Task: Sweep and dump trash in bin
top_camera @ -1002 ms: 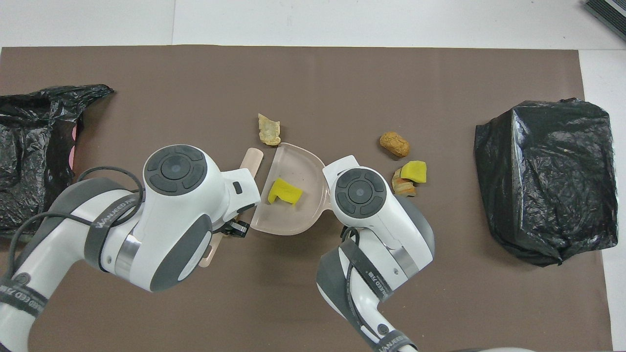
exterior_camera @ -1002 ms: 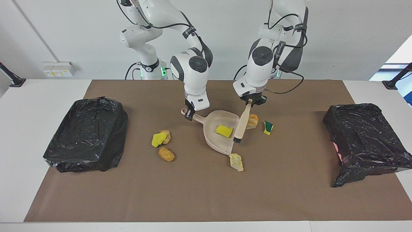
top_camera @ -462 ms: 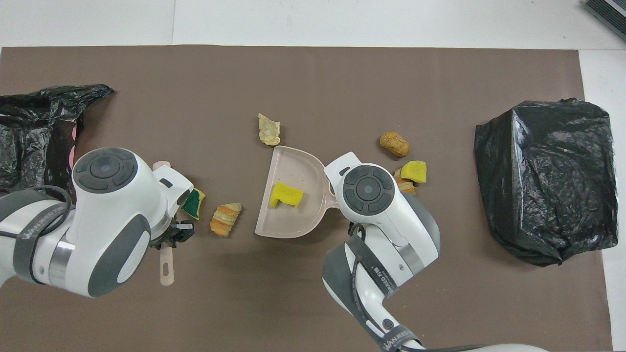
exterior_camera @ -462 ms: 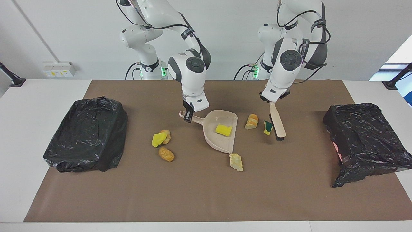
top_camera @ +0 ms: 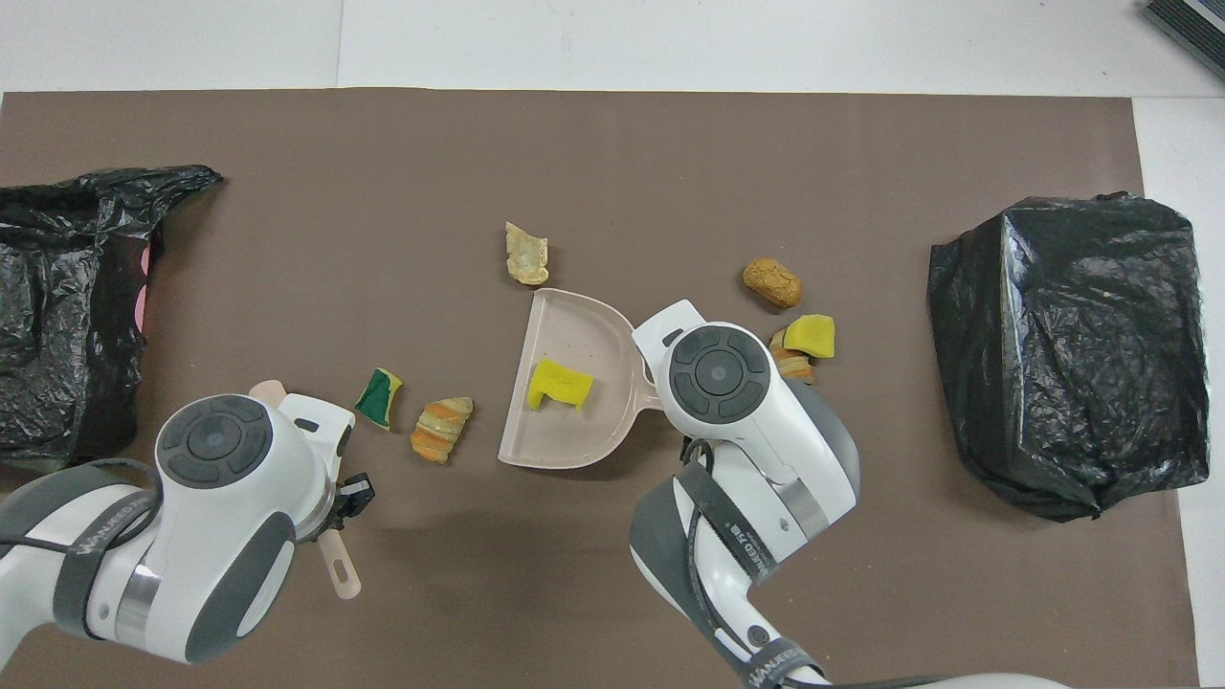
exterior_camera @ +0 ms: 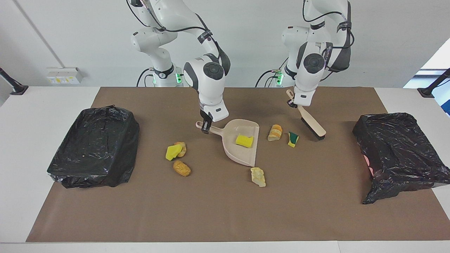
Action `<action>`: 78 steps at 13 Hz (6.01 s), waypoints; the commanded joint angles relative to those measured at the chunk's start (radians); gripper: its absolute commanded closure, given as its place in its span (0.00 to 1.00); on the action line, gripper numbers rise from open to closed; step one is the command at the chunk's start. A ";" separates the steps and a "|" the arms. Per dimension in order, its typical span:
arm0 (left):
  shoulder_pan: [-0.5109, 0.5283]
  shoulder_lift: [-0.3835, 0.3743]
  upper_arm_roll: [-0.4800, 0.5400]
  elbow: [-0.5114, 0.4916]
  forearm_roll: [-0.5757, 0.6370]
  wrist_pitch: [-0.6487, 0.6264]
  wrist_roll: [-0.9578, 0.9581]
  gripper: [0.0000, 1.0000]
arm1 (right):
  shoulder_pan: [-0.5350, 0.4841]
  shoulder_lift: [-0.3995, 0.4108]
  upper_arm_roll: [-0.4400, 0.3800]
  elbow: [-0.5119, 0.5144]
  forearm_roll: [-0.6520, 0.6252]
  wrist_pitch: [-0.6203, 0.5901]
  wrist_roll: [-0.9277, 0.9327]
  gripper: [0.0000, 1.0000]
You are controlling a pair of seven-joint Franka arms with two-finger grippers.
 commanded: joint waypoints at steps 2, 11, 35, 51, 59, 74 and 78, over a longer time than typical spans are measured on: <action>-0.129 0.041 0.000 -0.023 -0.143 0.109 -0.035 1.00 | -0.010 -0.017 0.006 -0.028 -0.018 0.031 -0.009 1.00; -0.334 0.210 -0.009 0.178 -0.274 0.263 0.172 1.00 | -0.010 -0.015 0.006 -0.028 -0.018 0.031 0.005 1.00; -0.006 0.638 0.001 0.856 0.062 -0.012 0.855 1.00 | 0.007 -0.026 0.010 -0.028 -0.001 -0.001 0.416 1.00; -0.178 0.500 -0.020 0.732 0.001 -0.181 0.981 1.00 | 0.007 -0.026 0.010 -0.028 -0.003 -0.001 0.422 1.00; -0.181 0.497 -0.020 0.734 -0.001 -0.106 0.708 1.00 | 0.006 -0.026 0.012 -0.028 -0.001 -0.003 0.410 1.00; -0.239 0.066 -0.017 0.268 -0.195 -0.075 0.293 1.00 | -0.249 -0.183 0.001 0.093 0.002 -0.209 0.190 1.00; -0.411 0.003 -0.019 0.122 -0.216 0.043 0.161 1.00 | -0.393 -0.215 -0.003 0.155 -0.009 -0.245 0.103 1.00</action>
